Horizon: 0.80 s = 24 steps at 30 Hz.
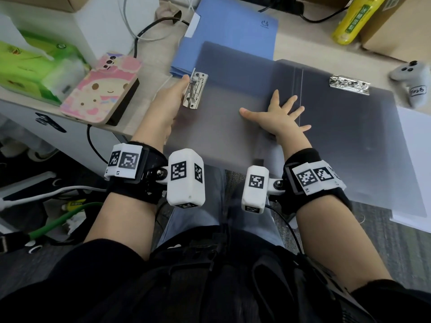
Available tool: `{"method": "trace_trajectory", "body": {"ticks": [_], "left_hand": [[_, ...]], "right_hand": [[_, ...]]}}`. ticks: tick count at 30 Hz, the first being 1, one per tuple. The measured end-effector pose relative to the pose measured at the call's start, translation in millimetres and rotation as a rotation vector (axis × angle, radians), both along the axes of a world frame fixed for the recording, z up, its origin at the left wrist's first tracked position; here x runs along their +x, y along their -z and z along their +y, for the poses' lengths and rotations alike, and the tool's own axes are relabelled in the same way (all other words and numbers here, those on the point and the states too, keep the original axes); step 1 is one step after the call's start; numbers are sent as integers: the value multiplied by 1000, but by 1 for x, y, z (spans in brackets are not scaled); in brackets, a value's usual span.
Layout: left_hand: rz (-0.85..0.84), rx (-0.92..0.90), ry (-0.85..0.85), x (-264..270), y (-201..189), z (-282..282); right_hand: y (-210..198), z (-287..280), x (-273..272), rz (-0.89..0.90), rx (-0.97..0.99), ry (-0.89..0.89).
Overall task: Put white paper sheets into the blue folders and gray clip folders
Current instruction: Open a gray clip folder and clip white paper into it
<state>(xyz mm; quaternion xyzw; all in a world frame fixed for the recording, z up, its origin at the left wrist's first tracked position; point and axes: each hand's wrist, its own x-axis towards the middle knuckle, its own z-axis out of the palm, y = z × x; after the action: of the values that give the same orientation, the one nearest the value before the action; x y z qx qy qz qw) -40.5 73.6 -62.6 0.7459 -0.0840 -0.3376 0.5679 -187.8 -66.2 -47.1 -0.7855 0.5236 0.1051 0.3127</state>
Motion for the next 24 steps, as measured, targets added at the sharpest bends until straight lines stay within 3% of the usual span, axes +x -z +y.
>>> {"method": "trace_trajectory", "body": {"ticks": [5,9,24], "left_hand": [[-219,-45,-91,-3,5,-8],[-437,35,-159,-3,3,-16],[-499,80,82,-4,-5,-38]], "right_hand": [[-2,0,-1,-2,10,-11],[-2,-2,-1,-3,10,-22],[3,-7,-2,-24,12,-34]]}}
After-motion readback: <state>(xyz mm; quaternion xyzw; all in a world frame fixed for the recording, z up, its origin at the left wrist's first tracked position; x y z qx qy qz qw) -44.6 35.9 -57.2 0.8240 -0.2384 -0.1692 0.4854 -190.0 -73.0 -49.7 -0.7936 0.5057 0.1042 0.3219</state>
